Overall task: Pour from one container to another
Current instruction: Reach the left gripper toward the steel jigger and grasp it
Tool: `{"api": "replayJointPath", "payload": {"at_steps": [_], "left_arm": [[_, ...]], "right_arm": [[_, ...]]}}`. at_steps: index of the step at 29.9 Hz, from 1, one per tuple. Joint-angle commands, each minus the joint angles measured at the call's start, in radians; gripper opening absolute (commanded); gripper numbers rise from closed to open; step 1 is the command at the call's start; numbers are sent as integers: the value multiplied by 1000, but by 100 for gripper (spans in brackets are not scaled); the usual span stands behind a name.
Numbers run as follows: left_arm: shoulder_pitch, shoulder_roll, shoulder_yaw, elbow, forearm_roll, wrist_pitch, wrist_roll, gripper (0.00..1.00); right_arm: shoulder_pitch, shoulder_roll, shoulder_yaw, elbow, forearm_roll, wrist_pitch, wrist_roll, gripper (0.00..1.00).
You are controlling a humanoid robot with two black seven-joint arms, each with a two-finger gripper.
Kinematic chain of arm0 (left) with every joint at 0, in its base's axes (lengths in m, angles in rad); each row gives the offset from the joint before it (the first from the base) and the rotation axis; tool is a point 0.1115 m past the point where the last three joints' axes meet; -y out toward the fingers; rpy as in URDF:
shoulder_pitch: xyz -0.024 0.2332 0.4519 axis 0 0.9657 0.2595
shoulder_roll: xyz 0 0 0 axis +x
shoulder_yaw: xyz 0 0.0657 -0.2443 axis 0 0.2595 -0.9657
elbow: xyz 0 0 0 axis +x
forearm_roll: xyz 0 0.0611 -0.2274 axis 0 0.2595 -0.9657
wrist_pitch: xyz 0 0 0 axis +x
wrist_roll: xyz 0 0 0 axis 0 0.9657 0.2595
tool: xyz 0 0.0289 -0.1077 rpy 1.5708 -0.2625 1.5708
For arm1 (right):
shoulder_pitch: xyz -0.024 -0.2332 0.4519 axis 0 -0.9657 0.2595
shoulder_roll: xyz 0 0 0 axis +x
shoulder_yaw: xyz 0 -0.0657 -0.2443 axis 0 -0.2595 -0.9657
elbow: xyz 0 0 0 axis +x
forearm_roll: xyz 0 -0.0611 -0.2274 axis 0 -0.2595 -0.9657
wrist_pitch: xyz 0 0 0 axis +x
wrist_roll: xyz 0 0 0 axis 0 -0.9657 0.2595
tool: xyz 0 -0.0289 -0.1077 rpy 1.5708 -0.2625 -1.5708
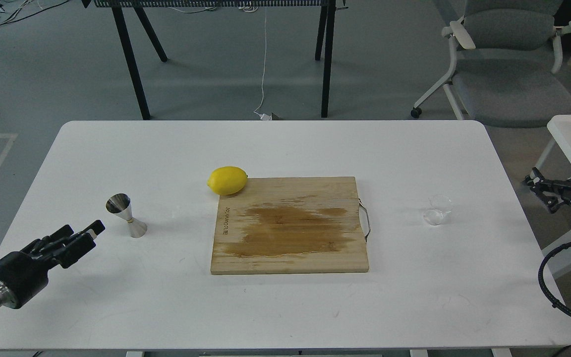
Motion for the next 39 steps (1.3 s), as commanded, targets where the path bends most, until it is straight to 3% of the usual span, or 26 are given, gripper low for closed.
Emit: {"api": "replayJointPath", "payload": {"at_steps": [1,13,26,39], "left_arm": [[2,-31,-1,25,30,0,0,99],[-4,-182,-16,206,99,0,0,99],[-12,-271,-41,286,116,0,0,100],[-86,-418,-32,541,117,0,0,100]], "right_arm": [[0,-8,-1,-1,0,0,0,99],[-29,-12,2,-1,0,0,0,99],[-32,-26,0,-1,0,0,0,99],[-34,-25,0,0,0,0,0,99]]}}
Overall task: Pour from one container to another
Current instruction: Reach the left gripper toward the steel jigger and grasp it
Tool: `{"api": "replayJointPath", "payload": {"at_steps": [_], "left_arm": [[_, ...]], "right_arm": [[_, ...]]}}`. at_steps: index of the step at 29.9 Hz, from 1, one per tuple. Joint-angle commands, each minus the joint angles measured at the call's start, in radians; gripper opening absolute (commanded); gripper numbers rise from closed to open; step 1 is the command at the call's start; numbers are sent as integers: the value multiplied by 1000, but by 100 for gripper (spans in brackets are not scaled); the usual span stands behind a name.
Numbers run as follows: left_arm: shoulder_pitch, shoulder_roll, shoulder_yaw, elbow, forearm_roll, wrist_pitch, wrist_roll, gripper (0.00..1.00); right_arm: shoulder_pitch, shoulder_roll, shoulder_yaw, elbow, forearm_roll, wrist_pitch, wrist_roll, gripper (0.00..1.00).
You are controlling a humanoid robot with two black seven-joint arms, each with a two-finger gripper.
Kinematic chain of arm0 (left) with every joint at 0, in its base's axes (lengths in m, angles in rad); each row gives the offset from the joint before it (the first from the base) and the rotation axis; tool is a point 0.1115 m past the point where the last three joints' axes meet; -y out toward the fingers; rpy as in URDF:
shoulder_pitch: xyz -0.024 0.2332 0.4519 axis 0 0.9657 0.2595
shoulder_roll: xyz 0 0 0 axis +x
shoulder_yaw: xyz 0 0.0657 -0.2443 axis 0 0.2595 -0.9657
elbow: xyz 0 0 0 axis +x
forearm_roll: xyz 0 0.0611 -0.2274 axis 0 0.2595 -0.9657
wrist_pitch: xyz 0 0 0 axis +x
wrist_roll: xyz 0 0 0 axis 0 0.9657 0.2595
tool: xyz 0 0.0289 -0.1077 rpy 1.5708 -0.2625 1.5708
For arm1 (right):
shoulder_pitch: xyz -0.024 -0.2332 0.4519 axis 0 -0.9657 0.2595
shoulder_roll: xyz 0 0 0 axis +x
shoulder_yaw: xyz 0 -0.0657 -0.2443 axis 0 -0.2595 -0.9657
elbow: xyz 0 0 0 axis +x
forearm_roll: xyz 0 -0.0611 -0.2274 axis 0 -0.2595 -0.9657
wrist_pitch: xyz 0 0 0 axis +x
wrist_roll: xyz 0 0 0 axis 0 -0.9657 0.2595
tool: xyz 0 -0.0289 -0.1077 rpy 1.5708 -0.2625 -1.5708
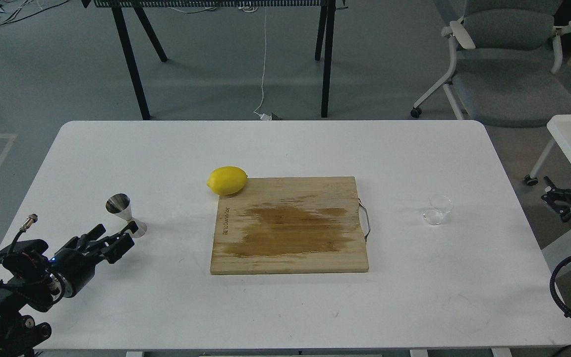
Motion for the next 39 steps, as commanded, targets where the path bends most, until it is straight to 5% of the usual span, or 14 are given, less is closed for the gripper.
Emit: {"api": "replayJointPath", "payload": {"at_steps": [1,20,27,35,39], "left_arm": [[-17,-24,4,42,1,0,0,100],[-63,-80,5,46,1,0,0,99],[-87,-134,8,140,3,0,0,95],[-110,-188,60,266,1,0,0,74],[-115,-214,65,315,1,0,0,54]], "right_arm": [[0,-2,0,-1,0,0,0,99],[-1,-4,-1,-3,0,0,0,99],[-1,-4,-1,-7,0,0,0,99],[-1,-4,-1,-21,0,0,0,99],[-1,-2,-1,-21,0,0,0,99]]}}
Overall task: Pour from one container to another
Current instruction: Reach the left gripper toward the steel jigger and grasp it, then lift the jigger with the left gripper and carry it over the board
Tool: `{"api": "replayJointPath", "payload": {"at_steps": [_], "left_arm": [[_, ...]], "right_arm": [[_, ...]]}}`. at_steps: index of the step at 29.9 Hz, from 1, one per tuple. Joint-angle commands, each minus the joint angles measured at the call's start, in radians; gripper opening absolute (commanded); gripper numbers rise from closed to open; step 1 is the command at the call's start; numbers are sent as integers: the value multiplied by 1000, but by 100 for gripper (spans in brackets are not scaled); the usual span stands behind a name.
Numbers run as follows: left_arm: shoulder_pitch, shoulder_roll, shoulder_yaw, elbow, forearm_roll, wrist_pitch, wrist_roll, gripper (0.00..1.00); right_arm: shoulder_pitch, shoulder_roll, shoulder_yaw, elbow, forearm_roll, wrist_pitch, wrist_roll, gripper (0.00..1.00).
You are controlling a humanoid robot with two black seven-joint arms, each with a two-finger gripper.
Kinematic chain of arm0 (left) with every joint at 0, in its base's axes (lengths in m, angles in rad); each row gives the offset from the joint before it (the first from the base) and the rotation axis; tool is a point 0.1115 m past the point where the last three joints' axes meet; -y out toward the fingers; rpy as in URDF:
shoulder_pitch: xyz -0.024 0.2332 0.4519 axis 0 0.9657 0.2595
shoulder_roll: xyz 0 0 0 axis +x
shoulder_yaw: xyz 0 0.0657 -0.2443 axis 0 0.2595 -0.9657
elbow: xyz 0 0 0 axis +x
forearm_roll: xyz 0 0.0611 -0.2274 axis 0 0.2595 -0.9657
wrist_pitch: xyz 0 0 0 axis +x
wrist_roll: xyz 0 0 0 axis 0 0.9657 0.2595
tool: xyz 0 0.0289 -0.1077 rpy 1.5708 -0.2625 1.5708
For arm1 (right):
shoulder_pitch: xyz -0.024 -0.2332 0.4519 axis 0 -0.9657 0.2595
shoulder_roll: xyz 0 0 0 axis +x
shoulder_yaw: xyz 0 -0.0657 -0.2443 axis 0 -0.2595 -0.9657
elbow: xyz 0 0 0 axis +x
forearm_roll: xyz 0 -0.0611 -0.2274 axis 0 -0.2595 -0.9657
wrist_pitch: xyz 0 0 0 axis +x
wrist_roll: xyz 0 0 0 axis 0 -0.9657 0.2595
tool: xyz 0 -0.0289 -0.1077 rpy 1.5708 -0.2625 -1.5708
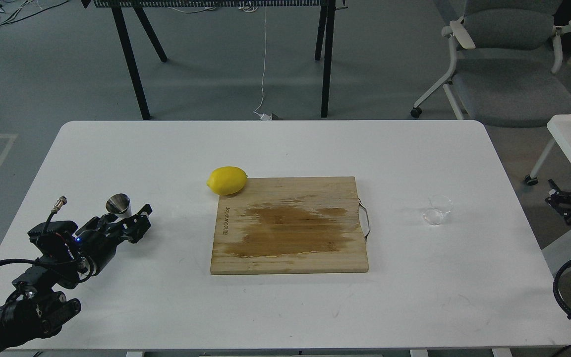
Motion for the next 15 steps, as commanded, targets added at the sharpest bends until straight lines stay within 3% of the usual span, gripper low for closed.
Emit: {"api": "replayJointPath", "payload": {"at_steps": [1,10,15], "left_arm": [[-3,-18,4,38,-1,0,0,51],[-5,-16,4,42,-4,0,0,18],[-5,-16,4,42,-4,0,0,13]], "right_arm": [[0,3,0,0,0,0,0,99],[0,7,0,0,0,0,0,99],[-1,7,-1,0,0,0,0,99]]}}
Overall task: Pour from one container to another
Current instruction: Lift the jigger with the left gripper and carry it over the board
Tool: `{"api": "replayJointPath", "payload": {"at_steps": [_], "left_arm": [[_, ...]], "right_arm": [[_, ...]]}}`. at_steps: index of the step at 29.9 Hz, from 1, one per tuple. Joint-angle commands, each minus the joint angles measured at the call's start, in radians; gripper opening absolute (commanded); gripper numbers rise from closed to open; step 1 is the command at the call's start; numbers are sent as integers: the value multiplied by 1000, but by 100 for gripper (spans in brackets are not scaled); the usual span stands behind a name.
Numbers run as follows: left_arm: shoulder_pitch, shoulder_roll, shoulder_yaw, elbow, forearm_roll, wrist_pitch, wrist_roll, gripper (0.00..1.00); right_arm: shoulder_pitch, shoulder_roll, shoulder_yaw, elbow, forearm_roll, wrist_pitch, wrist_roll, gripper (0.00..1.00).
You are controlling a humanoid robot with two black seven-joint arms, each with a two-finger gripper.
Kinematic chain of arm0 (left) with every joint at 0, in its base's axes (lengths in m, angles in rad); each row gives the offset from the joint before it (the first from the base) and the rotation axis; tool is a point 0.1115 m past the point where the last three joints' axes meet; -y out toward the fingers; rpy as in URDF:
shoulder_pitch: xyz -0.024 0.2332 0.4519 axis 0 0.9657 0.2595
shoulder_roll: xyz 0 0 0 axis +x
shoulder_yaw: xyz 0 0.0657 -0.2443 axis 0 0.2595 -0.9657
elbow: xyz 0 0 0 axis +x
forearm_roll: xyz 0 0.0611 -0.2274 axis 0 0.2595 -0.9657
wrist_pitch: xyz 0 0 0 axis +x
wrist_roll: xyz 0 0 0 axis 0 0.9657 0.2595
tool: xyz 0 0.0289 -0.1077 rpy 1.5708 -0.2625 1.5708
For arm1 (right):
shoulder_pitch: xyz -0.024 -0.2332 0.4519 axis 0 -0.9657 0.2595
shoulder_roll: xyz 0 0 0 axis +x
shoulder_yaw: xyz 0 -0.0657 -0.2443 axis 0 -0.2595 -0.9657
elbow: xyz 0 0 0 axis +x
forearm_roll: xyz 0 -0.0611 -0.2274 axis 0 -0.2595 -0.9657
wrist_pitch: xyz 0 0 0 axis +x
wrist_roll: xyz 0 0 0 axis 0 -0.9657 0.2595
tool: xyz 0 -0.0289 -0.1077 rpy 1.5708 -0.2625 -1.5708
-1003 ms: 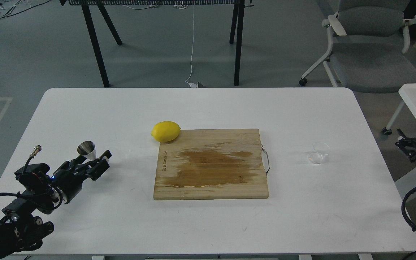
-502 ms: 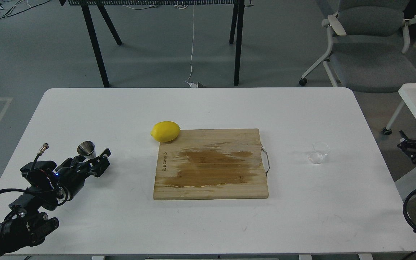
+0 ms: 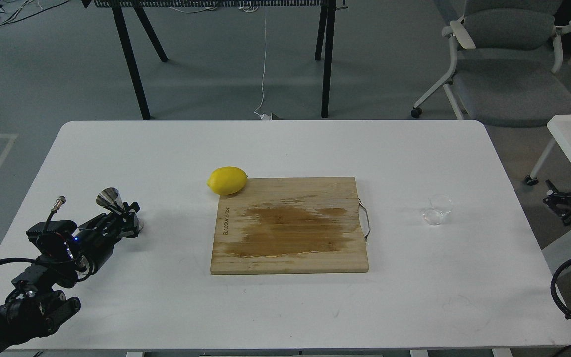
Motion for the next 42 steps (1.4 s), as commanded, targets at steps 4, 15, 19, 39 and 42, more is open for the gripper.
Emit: {"api": "replayJointPath", "payload": {"at_steps": [4,15,19,39,42], "left_arm": [[-2,0,-2,0,1,0,0,12],[-178,35,0,-9,-2,0,0,11],[-292,41,2,-11,4,0,0,12],[-461,-398,209,-39,113,0,0,12],[-422,-398,212,-37,118,0,0,12]], "right_arm": [[-1,3,-1,-9,0,0,0,99],[-1,5,-1,-17,0,0,0,99],[-6,5,0,-18,0,0,0,99],[-6,8,2,-67,0,0,0,99],[-6,8,2,-67,0,0,0,99]]}}
